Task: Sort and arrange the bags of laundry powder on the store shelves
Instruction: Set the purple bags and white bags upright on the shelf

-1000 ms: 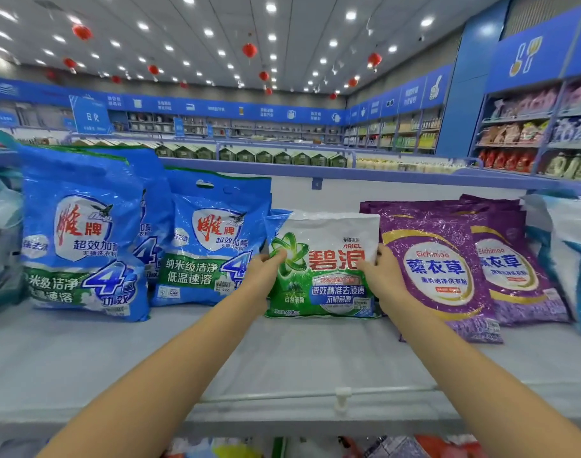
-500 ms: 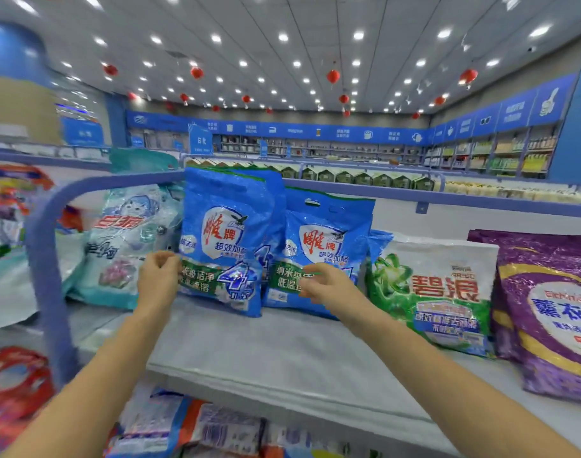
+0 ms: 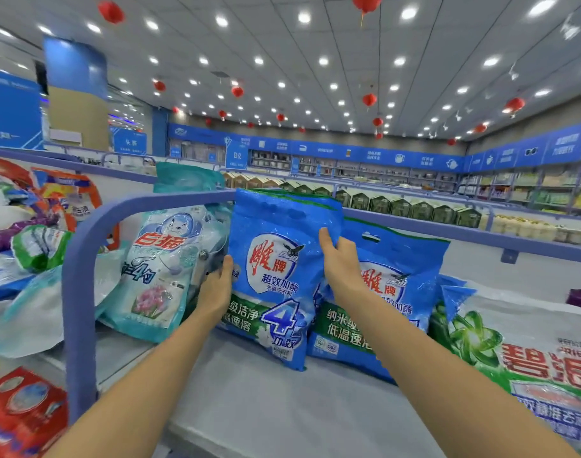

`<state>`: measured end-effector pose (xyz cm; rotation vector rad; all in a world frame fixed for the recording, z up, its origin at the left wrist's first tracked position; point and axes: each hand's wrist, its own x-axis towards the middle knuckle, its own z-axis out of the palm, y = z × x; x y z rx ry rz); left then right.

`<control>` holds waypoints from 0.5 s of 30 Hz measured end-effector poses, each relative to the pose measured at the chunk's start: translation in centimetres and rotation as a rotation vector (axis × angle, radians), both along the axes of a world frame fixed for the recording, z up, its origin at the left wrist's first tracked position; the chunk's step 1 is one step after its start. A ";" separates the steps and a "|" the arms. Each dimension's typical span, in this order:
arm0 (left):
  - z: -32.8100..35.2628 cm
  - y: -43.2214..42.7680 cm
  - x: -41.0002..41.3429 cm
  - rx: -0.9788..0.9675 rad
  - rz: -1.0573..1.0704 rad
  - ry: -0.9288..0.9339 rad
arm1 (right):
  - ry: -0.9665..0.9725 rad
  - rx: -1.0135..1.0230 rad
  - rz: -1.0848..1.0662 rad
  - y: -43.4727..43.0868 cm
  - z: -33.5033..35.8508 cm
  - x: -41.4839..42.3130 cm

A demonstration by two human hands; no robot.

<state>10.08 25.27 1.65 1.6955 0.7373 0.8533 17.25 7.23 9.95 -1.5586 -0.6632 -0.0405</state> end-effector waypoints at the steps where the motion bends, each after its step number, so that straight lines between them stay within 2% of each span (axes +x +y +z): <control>1: -0.3 0.1 0.2 0.036 0.037 0.002 | 0.001 -0.021 -0.015 0.2 0.5 0.6; 4: -1.1 0.1 0.3 0.106 0.139 -0.002 | 0.064 -0.097 -0.036 0.5 1.2 3.0; 8: -1.6 0.5 0.8 0.100 0.161 0.085 | 0.185 -0.163 -0.087 1.1 0.5 5.4; 11: -1.2 0.8 1.3 0.101 0.181 0.129 | 0.197 -0.204 -0.076 1.7 1.0 6.2; 15: -1.2 0.9 1.5 0.088 0.207 0.094 | 0.138 -0.217 -0.080 1.7 1.3 6.2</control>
